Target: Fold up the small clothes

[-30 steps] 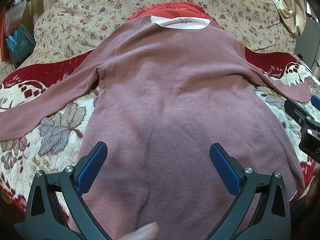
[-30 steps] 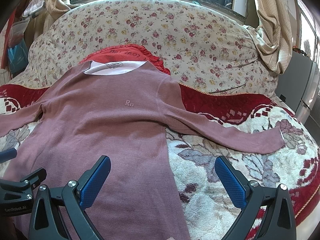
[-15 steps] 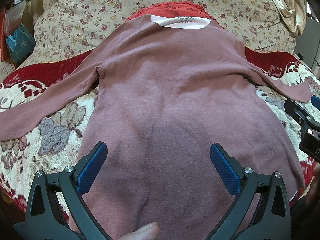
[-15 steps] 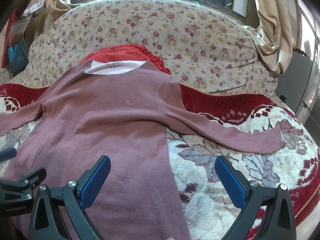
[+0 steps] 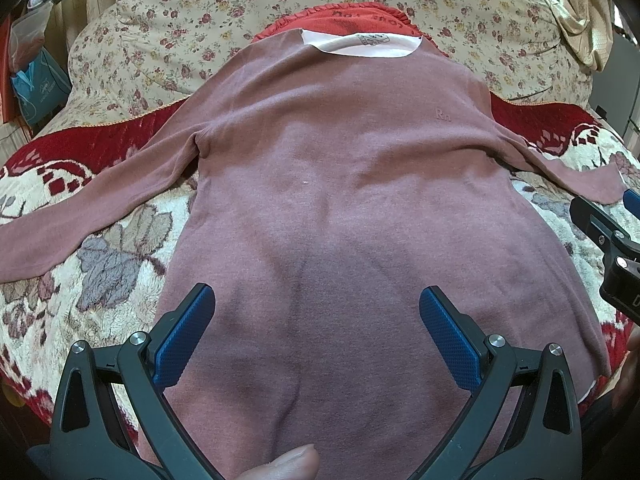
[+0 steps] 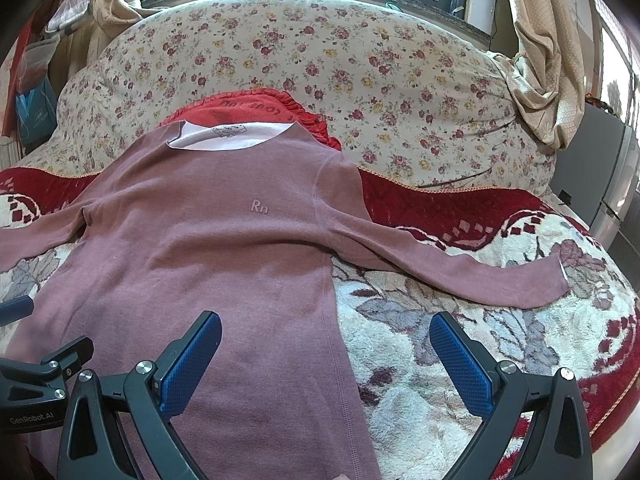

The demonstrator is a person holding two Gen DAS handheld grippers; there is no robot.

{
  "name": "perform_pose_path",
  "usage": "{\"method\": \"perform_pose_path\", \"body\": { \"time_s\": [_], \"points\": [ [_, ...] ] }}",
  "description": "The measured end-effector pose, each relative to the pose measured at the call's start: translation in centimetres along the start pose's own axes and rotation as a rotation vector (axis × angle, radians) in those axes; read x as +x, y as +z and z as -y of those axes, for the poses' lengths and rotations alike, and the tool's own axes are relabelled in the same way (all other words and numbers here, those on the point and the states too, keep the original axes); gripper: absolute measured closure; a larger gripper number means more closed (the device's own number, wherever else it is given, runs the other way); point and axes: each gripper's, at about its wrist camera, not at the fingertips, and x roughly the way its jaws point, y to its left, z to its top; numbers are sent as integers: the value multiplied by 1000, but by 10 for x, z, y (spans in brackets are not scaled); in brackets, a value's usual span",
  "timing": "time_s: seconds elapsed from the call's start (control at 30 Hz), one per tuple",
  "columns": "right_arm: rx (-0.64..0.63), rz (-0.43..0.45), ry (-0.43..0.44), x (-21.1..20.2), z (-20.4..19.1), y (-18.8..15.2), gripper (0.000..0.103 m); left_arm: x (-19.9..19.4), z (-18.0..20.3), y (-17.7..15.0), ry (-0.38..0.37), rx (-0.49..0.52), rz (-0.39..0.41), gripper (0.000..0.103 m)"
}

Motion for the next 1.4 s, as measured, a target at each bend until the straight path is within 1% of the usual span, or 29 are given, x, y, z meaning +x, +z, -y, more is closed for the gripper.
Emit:
{"method": "perform_pose_path", "body": {
  "time_s": [0.73, 0.9, 1.0, 1.03, 1.1, 1.13, 1.2, 1.23, 1.27, 1.37, 1.4],
  "points": [
    [-1, 0, 0, 0, 0, -1, 0, 0, -3, -1, 2, 0, 0, 0],
    [-4, 1, -4, 0, 1, 0, 0, -2, -10, -4, 10, -4, 6, 0],
    [0, 4, -2, 0, 2, -1, 0, -7, -26, 0, 16, -33, 14, 0],
    [7, 5, 3, -1, 4, 0, 0, -9, -33, 3, 24, -58, 15, 0],
    [15, 12, 15, -3, 6, 1, 0, -15, -60, 12, 66, -132, 17, 0],
    [11, 17, 20, -5, 6, 2, 0, -19, -70, 16, 76, -162, 32, 0],
    [1, 22, 28, -6, 3, 4, 0, -33, -98, 26, 96, -241, 85, 0],
    [-5, 24, 33, -6, 2, 4, 0, -40, -111, 31, 93, -277, 109, 0],
    [-11, 26, 35, -6, 1, 4, 0, -47, -122, 36, 93, -301, 116, 0],
    [-12, 25, 34, -4, 0, 4, 0, -62, -160, 56, 97, -345, 78, 0],
    [-7, 25, 35, -4, 0, 4, 0, -68, -178, 61, 108, -371, 72, 0]
  ]
}}
